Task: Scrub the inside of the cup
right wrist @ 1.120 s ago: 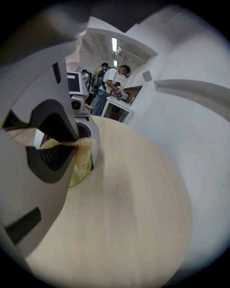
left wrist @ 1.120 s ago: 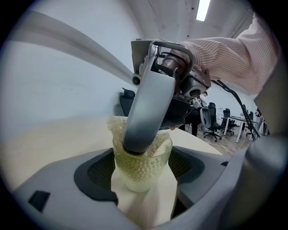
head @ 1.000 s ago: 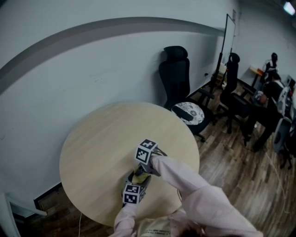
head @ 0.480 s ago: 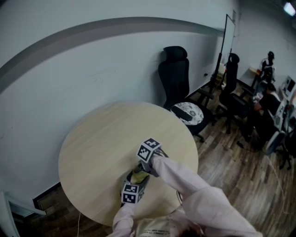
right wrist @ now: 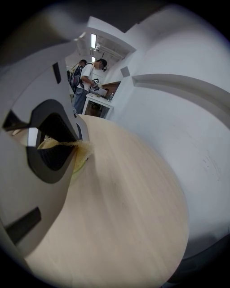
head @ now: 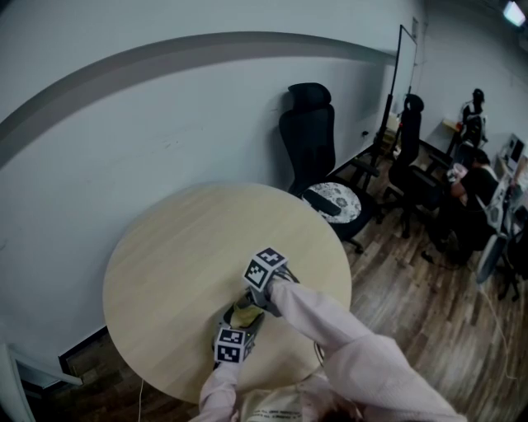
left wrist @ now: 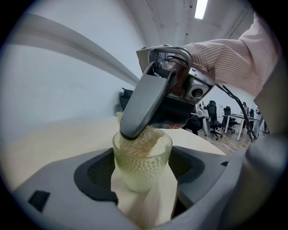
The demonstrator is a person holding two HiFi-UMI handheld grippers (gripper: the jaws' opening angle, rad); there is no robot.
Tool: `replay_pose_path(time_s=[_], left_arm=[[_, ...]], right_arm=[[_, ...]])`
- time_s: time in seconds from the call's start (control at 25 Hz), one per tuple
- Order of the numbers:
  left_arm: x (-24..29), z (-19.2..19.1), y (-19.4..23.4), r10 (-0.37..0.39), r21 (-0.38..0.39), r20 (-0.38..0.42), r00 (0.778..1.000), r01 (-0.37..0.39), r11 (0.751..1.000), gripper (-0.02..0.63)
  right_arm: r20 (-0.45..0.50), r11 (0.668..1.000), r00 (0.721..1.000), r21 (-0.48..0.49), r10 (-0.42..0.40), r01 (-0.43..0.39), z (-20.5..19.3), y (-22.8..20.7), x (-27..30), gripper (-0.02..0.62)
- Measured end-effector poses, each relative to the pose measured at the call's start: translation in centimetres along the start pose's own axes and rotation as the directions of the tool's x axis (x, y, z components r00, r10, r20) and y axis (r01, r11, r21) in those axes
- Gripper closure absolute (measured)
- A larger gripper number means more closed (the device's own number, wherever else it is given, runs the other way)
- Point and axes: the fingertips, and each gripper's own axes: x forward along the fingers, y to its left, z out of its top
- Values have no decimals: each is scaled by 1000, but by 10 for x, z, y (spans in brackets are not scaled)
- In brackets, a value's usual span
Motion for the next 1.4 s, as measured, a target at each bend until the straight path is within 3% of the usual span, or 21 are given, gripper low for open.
replay_pose_path(time_s=[0.84, 1.4], left_arm=[[-15, -6, 0, 2, 18, -34, 999, -1, 1000, 232], [-49, 6, -7, 50, -38, 62, 997, -48, 998, 244]], right_arm=[[-18, 999, 1000, -42, 3, -4, -5, 5, -2, 569], [19, 996, 999, -84, 35, -34, -14, 11, -23, 569]])
